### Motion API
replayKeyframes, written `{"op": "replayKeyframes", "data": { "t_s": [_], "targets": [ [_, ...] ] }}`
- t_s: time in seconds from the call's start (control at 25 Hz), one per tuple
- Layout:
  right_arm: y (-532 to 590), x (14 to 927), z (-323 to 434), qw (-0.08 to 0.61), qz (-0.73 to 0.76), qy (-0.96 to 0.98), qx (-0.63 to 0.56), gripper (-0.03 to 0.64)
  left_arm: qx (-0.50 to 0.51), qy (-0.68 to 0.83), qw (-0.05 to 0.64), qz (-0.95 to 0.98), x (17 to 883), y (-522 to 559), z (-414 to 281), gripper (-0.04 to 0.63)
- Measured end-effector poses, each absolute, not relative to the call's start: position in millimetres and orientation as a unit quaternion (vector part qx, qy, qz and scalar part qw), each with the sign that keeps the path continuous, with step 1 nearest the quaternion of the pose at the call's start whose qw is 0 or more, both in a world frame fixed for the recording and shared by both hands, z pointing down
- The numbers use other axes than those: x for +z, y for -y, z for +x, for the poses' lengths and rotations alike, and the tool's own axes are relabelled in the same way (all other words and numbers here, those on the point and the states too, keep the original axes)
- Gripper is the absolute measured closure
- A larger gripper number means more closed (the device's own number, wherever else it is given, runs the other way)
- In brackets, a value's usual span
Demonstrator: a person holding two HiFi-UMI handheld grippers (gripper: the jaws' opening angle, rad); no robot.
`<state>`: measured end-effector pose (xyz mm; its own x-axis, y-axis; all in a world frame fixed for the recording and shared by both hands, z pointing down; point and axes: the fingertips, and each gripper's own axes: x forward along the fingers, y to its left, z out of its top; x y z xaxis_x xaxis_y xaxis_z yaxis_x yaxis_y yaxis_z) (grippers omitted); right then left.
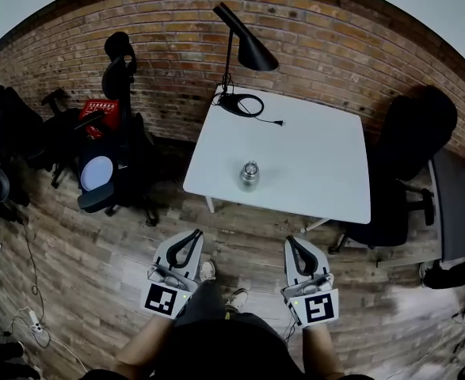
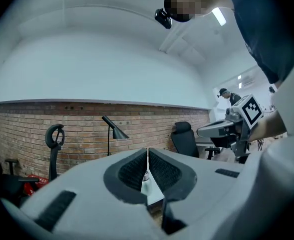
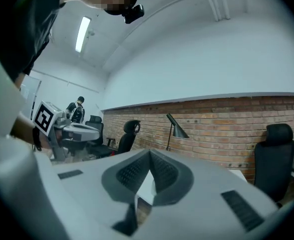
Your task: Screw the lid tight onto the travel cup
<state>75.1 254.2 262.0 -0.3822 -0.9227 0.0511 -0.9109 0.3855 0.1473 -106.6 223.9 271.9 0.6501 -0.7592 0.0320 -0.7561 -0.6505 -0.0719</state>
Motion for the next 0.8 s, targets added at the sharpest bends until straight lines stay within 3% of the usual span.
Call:
{"op": "replayKeyframes", "data": {
  "t_s": [0.8],
  "targets": [
    [-109, 276, 58, 0.126, 0.569, 0.812, -0.024, 0.604, -0.021, -0.356, -0.024, -0.934, 311, -57, -96, 0.563]
  ]
}}
